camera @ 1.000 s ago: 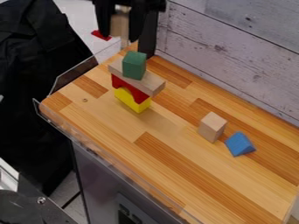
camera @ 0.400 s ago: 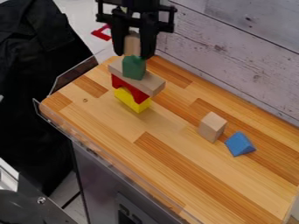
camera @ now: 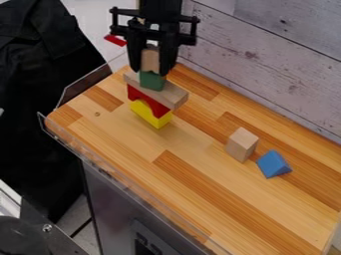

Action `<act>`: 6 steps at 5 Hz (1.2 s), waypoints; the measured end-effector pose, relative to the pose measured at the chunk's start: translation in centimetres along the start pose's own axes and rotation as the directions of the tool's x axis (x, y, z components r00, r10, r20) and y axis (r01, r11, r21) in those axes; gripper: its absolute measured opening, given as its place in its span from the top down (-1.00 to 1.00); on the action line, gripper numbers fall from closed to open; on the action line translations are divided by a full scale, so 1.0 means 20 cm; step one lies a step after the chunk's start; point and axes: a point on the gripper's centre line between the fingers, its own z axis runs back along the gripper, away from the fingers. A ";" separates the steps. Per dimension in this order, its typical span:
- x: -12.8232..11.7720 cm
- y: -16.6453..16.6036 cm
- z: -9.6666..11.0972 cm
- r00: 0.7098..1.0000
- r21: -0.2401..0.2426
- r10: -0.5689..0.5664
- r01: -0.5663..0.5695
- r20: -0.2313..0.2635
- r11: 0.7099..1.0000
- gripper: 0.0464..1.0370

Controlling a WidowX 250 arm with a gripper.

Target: Put the plus on top of the green block

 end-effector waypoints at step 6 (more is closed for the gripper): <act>0.03 0.02 0.01 1.000 0.012 0.029 -0.029 0.004 1.000 -0.65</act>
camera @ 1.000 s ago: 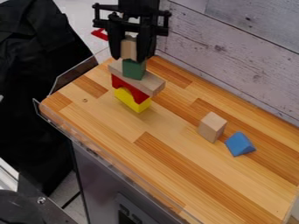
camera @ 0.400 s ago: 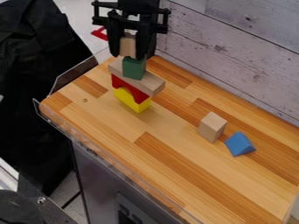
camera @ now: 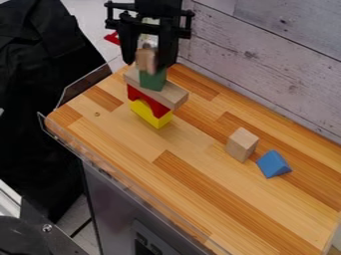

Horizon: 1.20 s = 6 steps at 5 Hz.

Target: Put the plus on top of the green block

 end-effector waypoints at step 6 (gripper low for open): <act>-0.21 -0.23 0.26 0.990 0.070 -0.088 0.080 0.110 0.994 -0.93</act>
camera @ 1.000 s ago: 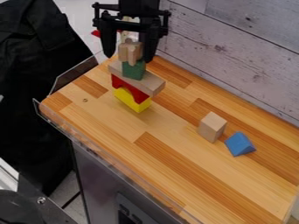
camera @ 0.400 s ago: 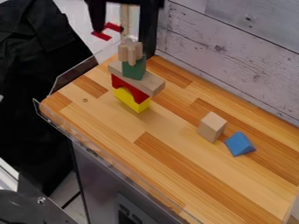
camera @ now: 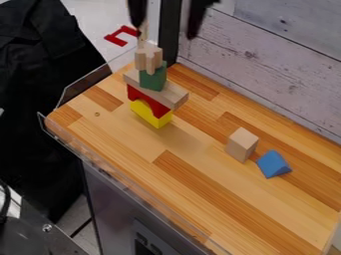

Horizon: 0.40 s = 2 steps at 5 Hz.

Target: Put the plus on top of the green block

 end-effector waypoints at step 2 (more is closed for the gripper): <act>0.00 -0.36 -0.16 0.990 -0.048 -0.141 0.141 0.011 0.989 -0.93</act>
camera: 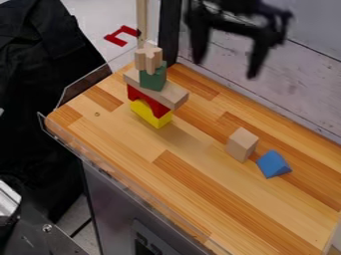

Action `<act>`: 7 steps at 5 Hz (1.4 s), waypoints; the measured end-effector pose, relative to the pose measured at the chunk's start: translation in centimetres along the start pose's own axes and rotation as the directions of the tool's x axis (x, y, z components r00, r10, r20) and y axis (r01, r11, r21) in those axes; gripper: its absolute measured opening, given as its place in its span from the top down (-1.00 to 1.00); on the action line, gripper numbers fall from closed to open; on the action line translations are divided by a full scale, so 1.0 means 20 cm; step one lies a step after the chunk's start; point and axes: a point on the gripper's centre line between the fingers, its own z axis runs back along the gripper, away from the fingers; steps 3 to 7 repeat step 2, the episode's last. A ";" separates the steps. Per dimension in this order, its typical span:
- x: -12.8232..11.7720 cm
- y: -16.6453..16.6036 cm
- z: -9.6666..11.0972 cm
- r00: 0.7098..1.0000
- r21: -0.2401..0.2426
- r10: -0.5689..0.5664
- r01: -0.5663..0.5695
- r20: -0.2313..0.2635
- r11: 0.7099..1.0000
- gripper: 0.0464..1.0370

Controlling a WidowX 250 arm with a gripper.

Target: Put the plus on top of the green block

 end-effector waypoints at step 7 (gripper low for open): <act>0.02 -0.17 -0.13 0.995 0.045 -0.099 0.100 -0.016 0.994 -0.93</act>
